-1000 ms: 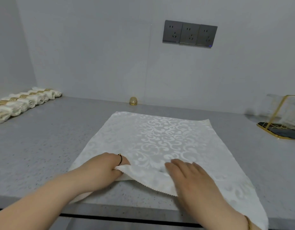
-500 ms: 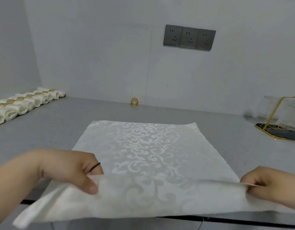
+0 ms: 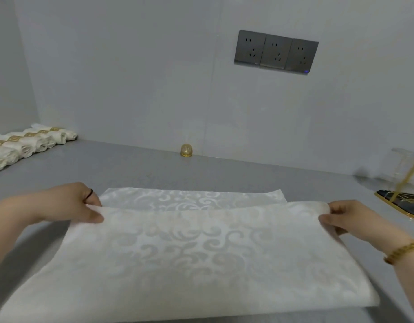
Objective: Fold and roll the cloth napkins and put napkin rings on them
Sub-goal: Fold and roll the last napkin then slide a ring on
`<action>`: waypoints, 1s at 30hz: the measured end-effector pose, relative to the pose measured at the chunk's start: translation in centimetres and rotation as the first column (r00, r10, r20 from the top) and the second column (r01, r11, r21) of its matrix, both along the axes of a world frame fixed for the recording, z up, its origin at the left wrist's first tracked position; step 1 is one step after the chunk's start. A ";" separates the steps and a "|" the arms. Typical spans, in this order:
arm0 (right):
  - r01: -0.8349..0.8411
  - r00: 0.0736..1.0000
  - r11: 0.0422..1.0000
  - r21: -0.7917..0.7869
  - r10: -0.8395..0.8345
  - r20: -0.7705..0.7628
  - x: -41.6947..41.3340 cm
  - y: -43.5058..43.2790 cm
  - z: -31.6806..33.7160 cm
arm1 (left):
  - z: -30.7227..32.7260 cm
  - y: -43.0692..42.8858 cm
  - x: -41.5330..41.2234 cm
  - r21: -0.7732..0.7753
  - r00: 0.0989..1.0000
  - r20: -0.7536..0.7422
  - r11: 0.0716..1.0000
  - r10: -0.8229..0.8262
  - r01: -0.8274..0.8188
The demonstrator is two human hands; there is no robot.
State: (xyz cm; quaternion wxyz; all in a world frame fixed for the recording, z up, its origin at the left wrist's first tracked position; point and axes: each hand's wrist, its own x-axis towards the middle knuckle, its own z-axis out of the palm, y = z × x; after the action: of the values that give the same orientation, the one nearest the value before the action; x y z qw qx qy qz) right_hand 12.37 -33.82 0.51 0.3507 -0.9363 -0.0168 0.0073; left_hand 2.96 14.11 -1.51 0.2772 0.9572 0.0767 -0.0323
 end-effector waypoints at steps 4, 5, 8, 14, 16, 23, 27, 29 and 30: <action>0.032 0.996 0.999 0.018 -0.033 0.079 4.0 2.7 -0.9 | -1.0 -0.3 3.3 -0.077 0.984 0.156 0.994 0.088 -0.077; 0.044 0.995 0.998 0.048 -0.048 0.087 5.1 3.3 -1.2 | -1.2 -0.2 4.4 -0.066 0.979 0.177 0.994 0.100 -0.089; 0.091 0.991 0.990 0.108 -0.101 0.092 7.4 4.7 -2.2 | -1.9 0.3 7.0 -0.014 0.967 0.213 0.990 0.142 -0.142; 0.143 0.984 0.989 0.039 -0.146 0.099 10.3 5.7 -5.6 | -4.9 1.0 8.4 -0.169 0.903 0.327 0.957 0.280 -0.236; 0.130 0.986 0.992 0.001 -0.129 0.106 10.6 5.9 -6.3 | -5.5 1.2 8.4 -0.162 0.899 0.339 0.959 0.277 -0.234; 0.129 0.989 0.987 -0.097 -0.120 0.091 11.6 6.1 -6.2 | -5.7 1.3 9.1 -0.119 0.890 0.366 0.962 0.274 -0.247; 0.101 0.995 0.964 -0.245 -0.094 0.043 12.4 6.2 -5.4 | -5.3 1.4 9.5 -0.163 0.877 0.361 0.947 0.317 -0.275; 0.084 0.996 0.941 -0.329 -0.077 0.033 12.7 6.3 -5.0 | -5.0 1.4 9.6 -0.124 0.894 0.329 0.953 0.303 -0.277; 0.085 0.996 0.933 -0.350 -0.078 0.034 12.8 6.3 -4.9 | -4.9 1.5 9.7 -0.102 0.901 0.319 0.955 0.295 -0.277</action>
State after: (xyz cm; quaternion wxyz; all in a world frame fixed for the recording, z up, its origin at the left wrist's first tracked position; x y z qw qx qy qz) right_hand 25.14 -27.51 -4.44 0.1780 -0.9837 0.0200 -0.0136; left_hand 12.66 15.57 -6.41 0.3138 0.9194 0.1680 0.1676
